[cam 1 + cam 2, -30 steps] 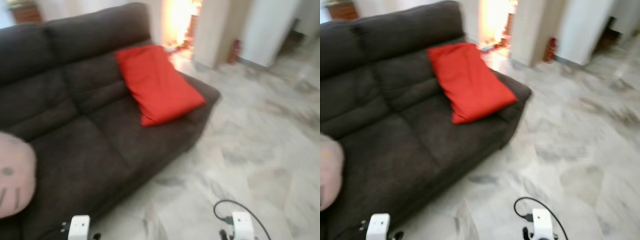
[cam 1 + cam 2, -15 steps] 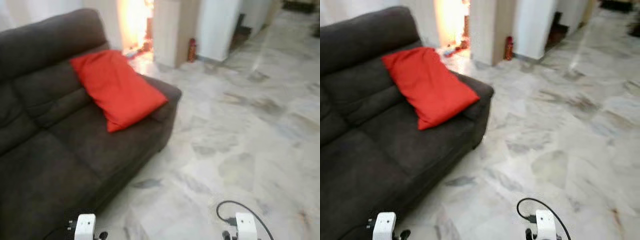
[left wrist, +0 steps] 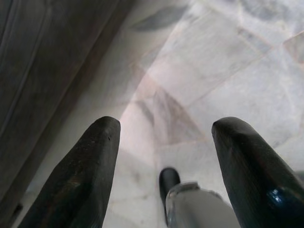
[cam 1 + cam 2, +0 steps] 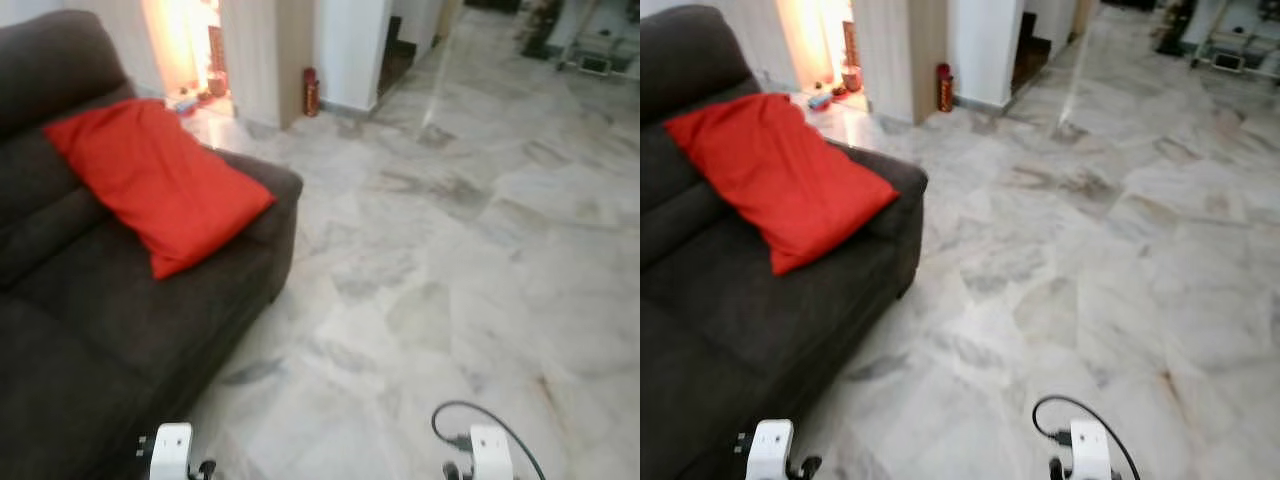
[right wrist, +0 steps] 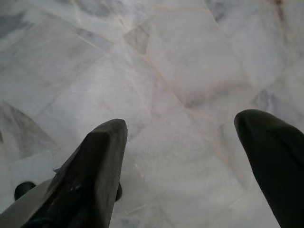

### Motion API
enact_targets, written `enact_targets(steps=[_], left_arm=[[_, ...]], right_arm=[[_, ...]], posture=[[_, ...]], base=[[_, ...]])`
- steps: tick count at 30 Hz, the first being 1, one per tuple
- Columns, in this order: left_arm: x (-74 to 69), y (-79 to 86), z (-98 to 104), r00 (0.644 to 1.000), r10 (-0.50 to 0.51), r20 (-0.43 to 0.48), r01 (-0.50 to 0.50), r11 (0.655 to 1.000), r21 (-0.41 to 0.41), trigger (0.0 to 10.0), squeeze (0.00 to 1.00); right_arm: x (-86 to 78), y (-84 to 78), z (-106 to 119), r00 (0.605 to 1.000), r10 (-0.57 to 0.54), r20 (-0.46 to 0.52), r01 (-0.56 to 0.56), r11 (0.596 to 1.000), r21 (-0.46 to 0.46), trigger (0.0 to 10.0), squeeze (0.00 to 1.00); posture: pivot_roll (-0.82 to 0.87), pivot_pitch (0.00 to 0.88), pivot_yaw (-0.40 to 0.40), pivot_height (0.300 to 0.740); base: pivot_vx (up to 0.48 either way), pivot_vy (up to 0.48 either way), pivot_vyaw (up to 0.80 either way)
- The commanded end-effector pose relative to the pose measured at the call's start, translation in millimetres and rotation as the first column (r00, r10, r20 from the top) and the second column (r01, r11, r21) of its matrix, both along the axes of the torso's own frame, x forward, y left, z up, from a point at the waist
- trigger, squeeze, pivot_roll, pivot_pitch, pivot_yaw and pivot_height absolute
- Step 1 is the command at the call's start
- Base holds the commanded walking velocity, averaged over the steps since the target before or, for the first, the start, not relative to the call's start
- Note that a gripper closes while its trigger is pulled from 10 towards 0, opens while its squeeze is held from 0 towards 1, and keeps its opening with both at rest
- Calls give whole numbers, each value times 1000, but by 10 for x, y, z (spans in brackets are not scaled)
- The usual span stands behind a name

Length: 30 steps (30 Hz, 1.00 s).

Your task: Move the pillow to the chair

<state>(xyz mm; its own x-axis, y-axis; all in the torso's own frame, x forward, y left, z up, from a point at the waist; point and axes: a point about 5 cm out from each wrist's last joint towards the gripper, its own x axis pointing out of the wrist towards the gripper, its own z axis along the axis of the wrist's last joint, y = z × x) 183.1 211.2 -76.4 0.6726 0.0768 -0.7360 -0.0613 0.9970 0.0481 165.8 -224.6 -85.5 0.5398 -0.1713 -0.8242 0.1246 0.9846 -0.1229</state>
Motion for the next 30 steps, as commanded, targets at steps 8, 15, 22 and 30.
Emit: enact_targets(steps=[8, 15, 22, 30], left_arm=[[-46, 19, -22, 1000, 16, -19, -16, 1000, -9, 10000, 0], [-42, 23, -18, 1000, 24, -14, -24, 1000, -18, 10000, 0], [-33, 11, -17, 1000, -4, -19, 3, 1000, -24, 10000, 0], [-39, 2, -21, 1000, -16, -23, 16, 1000, -24, 10000, 0]], right_arm=[[-16, 9, -10, 1000, -2, -8, 2, 1000, 5, 10000, 0], [-12, 11, -9, 1000, 0, -7, 0, 1000, 6, 10000, 0], [-10, 2, -5, 1000, -6, -1, 6, 1000, 10, 10000, 0], [-21, 16, -13, 1000, -10, -1, 10, 1000, 20, 10000, 0]], posture=[[44, 0, 11, 740], [46, 0, 8, 740], [43, 0, 8, 740], [45, 0, 11, 740]], base=[[0, 0, -723], [0, 0, -717], [0, 0, -665], [115, 0, 0]])
